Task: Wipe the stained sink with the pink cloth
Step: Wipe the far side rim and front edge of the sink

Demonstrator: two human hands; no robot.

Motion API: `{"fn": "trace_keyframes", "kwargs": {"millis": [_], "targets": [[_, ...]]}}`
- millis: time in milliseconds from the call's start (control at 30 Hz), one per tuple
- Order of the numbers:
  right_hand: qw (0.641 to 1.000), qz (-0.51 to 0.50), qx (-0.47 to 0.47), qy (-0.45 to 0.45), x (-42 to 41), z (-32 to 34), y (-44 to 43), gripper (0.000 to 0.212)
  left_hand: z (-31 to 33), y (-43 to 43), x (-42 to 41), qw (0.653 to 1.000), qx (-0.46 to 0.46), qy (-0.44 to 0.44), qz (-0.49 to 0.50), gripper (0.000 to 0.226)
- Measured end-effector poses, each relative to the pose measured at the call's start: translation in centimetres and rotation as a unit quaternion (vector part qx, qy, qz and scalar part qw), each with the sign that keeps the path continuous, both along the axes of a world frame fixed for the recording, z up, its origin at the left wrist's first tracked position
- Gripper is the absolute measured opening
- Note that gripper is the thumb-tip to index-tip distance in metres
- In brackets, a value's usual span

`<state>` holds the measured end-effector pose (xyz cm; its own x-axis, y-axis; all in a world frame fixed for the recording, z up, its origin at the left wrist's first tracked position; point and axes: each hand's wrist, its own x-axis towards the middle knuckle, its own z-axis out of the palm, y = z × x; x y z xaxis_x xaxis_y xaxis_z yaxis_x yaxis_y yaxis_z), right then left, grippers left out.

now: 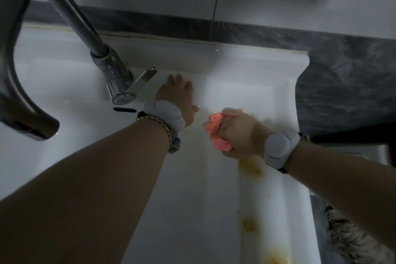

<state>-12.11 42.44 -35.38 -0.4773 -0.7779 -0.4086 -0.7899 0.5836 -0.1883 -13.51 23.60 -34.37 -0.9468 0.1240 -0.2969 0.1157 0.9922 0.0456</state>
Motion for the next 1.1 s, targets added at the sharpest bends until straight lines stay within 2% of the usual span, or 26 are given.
{"fn": "trace_keyframes", "kwargs": {"millis": [67, 133, 200, 333, 400, 467, 500, 567, 633, 700, 800, 833, 900, 1000, 1100], "targets": [[0.998, 0.050, 0.017, 0.044, -0.3, -0.4, 0.5, 0.027, 0.0, -0.1, 0.0, 1.000, -0.011, 0.003, -0.004, 0.065], [0.992, 0.086, -0.038, 0.088, -0.5, -0.2, 1.4, 0.026, -0.1, -0.1, 0.0, 1.000, -0.016, 0.005, -0.009, 0.065], [0.987, 0.087, -0.103, 0.085, -0.7, 0.2, 1.6, 0.023, -0.1, -0.2, -0.1, 1.000, -0.016, 0.005, -0.007, 0.064], [0.981, -0.012, -0.190, 0.034, 1.0, 0.4, 2.0, 0.009, -0.2, 0.1, -0.2, 1.000, -0.012, -0.001, -0.003, 0.065], [0.966, -0.066, -0.250, 0.014, 3.0, 0.9, 2.7, 0.022, -0.1, 0.0, -0.2, 1.000, -0.011, -0.005, -0.004, 0.066], [0.954, -0.096, -0.281, -0.033, 6.8, 1.4, 3.7, 0.012, 0.0, 0.0, -0.1, 1.000, -0.012, -0.013, -0.006, 0.067], [0.956, -0.084, -0.274, -0.055, 8.9, 1.1, 4.3, 0.006, -0.1, 0.0, -0.1, 1.000, -0.013, -0.012, -0.005, 0.066], [0.973, -0.059, -0.216, -0.049, 10.6, 0.5, 4.7, 0.022, -0.3, -0.2, -0.1, 1.000, -0.012, -0.007, -0.005, 0.066], [0.971, -0.080, -0.222, -0.032, 7.9, 0.1, 4.3, 0.024, -0.5, -0.4, -0.2, 1.000, -0.016, 0.003, -0.006, 0.066], [0.960, -0.139, -0.244, 0.008, 3.9, -0.5, 3.7, 0.022, -0.7, -0.4, -0.2, 1.000, -0.020, 0.008, -0.011, 0.066], [0.920, -0.323, -0.209, 0.068, 1.7, -1.6, 4.7, 0.046, -0.8, -0.2, 0.0, 1.000, -0.021, 0.009, -0.014, 0.064], [0.913, -0.351, -0.193, 0.074, 2.8, -1.7, 5.3, 0.053, -0.8, -0.1, 0.0, 1.000, -0.017, 0.010, -0.013, 0.063], [0.930, -0.324, -0.159, 0.075, 6.7, -1.5, 6.7, 0.066, -0.6, -0.1, 0.1, 1.000, -0.012, 0.013, -0.012, 0.061], [0.966, -0.223, -0.099, 0.087, 11.7, -0.7, 9.2, 0.081, -0.4, 0.1, 0.1, 1.000, -0.017, 0.011, -0.015, 0.061], [0.972, -0.171, -0.096, 0.132, 9.0, -0.9, 10.4, 0.078, -0.3, 0.2, 0.2, 1.000, -0.020, 0.010, -0.015, 0.060]]}}
